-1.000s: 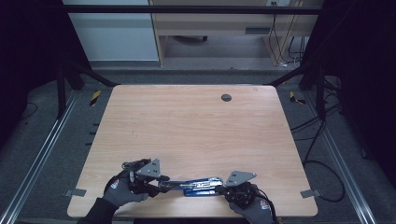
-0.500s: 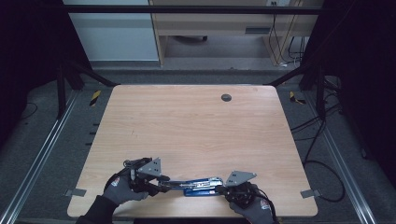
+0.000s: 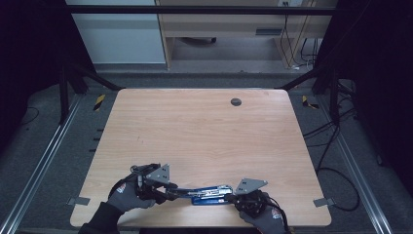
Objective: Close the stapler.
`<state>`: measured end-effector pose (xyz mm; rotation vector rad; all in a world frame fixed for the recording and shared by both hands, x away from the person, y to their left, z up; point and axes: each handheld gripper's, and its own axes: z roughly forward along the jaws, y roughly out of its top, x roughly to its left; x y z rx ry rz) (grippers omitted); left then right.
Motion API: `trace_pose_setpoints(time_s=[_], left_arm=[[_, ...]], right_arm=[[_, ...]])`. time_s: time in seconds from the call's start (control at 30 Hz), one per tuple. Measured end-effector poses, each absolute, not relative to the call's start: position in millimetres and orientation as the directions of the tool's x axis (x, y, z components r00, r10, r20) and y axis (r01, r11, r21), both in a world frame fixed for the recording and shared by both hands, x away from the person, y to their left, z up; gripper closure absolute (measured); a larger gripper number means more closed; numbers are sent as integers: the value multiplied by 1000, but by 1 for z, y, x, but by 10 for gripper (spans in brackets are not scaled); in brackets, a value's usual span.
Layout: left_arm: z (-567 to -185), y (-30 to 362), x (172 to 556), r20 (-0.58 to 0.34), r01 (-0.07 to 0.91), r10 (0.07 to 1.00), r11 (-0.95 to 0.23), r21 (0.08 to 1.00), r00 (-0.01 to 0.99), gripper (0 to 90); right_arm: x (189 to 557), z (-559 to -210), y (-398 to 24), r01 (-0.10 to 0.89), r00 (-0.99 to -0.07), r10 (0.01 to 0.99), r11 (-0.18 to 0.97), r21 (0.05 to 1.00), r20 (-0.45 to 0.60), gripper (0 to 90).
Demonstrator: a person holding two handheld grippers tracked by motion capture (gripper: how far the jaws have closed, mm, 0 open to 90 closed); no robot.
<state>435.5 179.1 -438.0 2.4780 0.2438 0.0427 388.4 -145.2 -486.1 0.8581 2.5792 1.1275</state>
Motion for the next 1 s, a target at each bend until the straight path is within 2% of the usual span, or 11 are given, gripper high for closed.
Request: trace_pose_setpoints(time_s=[0.37,0.73,1.0], left_arm=[[-439,180,435,-34,169,188,-770,615,982,633],[-439,181,435,-30,167,189,-769,617,982,632],[-439,181,435,-32,169,190,-767,619,981,632]], right_arm=[[389,-465,-140,376,-824,562,454,808,67,900],[394,-450,-93,333,-864,495,419,845,95,900],[401,-453,-68,345,-861,494,400,849,117,900]])
